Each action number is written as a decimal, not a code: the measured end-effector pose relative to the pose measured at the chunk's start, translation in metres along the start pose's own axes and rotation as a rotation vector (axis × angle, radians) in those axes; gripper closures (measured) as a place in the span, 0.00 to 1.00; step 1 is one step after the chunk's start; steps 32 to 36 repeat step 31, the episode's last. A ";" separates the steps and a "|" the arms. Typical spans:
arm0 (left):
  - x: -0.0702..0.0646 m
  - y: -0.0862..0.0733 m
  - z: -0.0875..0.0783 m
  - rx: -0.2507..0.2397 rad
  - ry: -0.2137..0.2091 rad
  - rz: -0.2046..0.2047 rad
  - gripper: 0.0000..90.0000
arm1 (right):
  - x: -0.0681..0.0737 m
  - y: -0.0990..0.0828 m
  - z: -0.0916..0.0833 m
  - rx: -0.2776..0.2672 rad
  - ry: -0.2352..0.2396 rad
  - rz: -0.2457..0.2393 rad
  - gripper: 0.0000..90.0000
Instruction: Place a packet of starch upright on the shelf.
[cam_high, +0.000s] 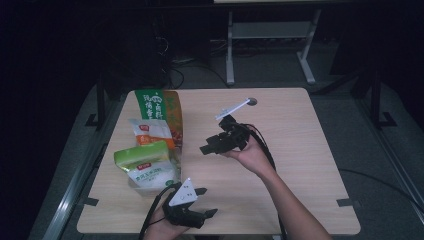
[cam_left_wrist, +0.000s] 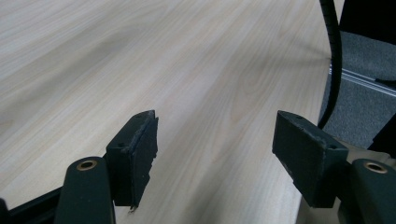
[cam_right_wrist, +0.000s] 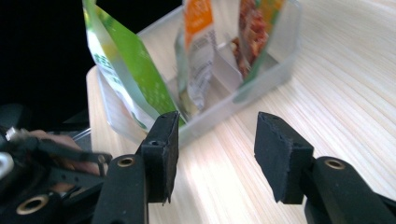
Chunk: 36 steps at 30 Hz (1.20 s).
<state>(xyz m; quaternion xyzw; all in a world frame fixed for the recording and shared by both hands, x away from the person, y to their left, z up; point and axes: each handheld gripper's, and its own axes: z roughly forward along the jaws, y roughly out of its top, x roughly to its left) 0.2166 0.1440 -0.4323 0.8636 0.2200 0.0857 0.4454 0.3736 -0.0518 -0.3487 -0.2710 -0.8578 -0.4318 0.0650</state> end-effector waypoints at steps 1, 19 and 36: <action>0.000 0.000 0.001 -0.005 -0.001 -0.010 0.34 | -0.002 -0.003 -0.003 0.003 -0.008 0.005 0.54; 0.006 -0.001 0.001 0.000 0.004 -0.010 0.34 | -0.019 -0.047 -0.038 0.010 -0.079 0.067 0.51; 0.005 -0.002 0.002 0.006 0.002 -0.009 0.33 | -0.023 -0.085 -0.053 0.021 -0.101 0.122 0.50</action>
